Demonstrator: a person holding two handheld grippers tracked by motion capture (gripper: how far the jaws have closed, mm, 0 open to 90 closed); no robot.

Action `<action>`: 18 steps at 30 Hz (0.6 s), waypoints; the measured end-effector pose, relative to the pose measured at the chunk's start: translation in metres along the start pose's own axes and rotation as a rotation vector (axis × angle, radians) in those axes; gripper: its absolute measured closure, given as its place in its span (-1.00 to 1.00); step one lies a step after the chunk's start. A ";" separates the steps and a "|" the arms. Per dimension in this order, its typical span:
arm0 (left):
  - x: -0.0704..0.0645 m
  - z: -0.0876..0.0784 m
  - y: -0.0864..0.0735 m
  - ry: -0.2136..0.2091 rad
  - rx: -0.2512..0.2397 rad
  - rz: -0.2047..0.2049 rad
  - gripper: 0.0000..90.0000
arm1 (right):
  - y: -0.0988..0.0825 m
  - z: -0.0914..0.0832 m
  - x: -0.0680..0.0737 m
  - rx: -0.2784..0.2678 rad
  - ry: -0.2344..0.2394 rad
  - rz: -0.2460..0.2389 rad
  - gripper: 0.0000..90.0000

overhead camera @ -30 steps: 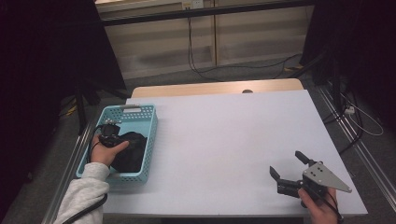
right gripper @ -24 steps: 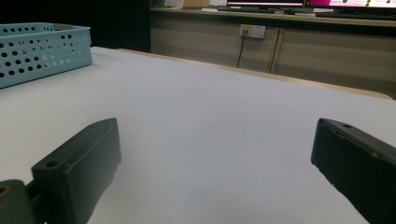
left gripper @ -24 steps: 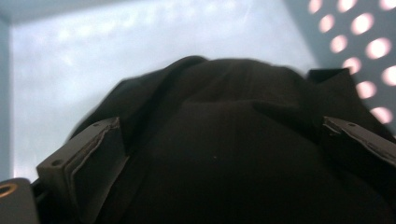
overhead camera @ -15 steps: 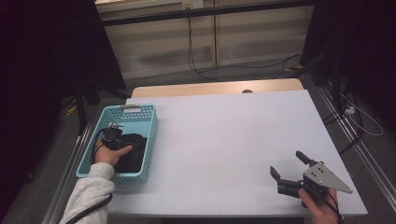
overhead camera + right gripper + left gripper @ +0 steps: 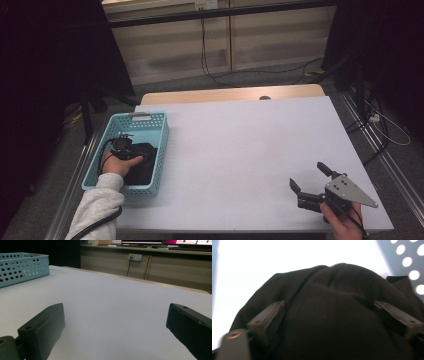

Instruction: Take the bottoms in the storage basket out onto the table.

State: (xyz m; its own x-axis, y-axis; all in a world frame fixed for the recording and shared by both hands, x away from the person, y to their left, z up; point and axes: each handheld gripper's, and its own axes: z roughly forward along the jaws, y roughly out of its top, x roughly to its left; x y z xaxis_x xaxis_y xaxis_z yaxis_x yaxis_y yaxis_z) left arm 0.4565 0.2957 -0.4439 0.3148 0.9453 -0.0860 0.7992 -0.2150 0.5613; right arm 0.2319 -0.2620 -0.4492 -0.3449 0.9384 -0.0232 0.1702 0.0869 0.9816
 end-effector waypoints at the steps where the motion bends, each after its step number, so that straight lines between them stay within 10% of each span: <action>1: -0.001 -0.001 0.001 -0.005 0.004 0.007 -0.50 | 0.000 0.000 0.001 0.000 0.001 0.000 -0.98; 8: -0.005 -0.001 0.005 -0.051 -0.001 0.019 0.17 | 0.000 0.001 0.001 0.005 0.005 -0.008 -0.98; 18: -0.006 0.004 0.011 -0.069 -0.027 0.000 0.59 | 0.000 0.001 0.001 0.002 0.004 -0.008 -0.98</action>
State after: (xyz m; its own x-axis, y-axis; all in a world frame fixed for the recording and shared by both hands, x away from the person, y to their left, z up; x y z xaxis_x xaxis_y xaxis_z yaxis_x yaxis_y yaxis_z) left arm 0.4653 0.2871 -0.4404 0.3501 0.9259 -0.1421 0.7851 -0.2073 0.5836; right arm 0.2328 -0.2606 -0.4492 -0.3500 0.9363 -0.0302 0.1697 0.0951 0.9809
